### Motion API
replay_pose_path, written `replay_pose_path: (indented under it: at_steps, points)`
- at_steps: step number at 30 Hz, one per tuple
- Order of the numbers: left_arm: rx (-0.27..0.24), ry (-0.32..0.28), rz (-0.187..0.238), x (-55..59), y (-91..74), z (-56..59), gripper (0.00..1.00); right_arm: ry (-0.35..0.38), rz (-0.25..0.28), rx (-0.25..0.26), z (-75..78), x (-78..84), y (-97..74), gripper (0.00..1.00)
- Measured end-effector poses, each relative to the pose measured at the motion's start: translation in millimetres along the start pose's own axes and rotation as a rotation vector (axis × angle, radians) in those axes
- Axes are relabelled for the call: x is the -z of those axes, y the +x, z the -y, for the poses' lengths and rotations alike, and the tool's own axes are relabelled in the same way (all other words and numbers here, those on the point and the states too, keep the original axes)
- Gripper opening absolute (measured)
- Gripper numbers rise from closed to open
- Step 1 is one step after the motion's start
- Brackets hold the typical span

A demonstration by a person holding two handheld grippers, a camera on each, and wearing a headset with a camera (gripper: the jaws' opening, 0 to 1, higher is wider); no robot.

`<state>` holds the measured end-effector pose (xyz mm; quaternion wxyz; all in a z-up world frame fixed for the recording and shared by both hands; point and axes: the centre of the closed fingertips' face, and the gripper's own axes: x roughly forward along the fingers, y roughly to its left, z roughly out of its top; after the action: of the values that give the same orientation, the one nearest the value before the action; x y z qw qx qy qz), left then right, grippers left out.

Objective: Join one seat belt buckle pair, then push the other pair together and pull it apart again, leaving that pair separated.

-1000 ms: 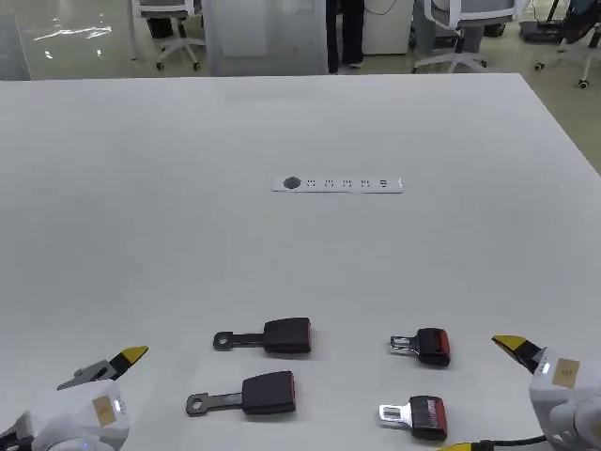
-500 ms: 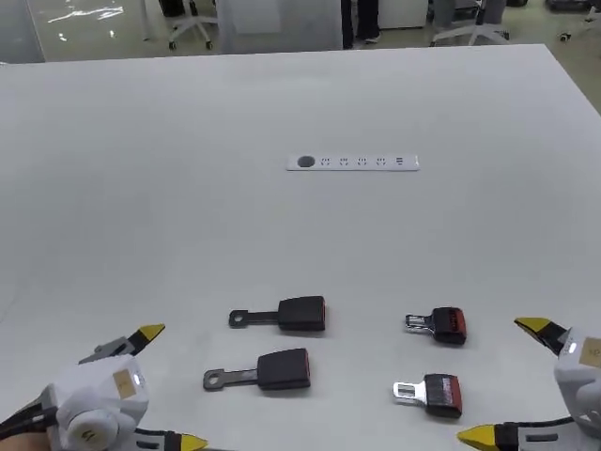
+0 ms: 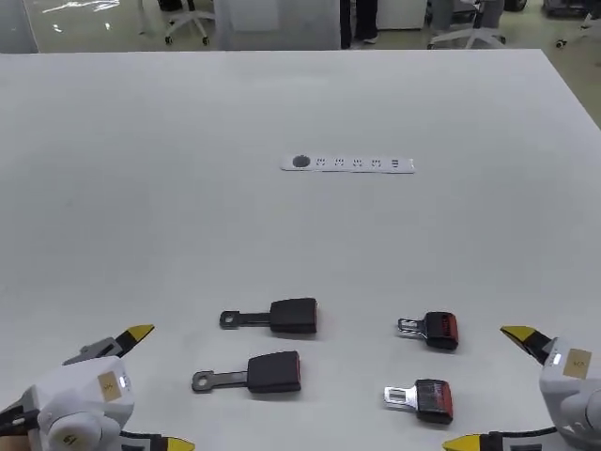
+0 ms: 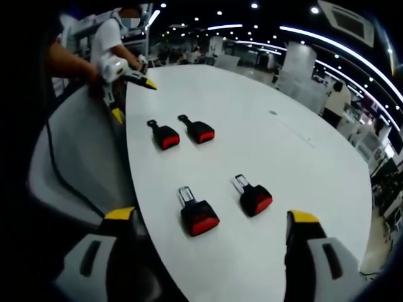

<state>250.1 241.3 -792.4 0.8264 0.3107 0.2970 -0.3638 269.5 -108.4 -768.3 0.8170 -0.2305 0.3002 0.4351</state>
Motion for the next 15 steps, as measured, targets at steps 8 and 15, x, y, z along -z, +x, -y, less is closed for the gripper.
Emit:
replay_pose_path:
  at_steps: [8, 15]
  points:
    - [0.017, 0.001, -0.001, 0.5, 1.2, 2.8, 1.00, 0.006, -0.003, 0.013, 4.0, 2.2, 2.1, 0.98]
    - [0.025, -0.006, -0.002, -2.1, 0.1, 4.6, 1.00, 0.007, -0.012, 0.009, 2.4, 4.2, 2.5, 0.97]
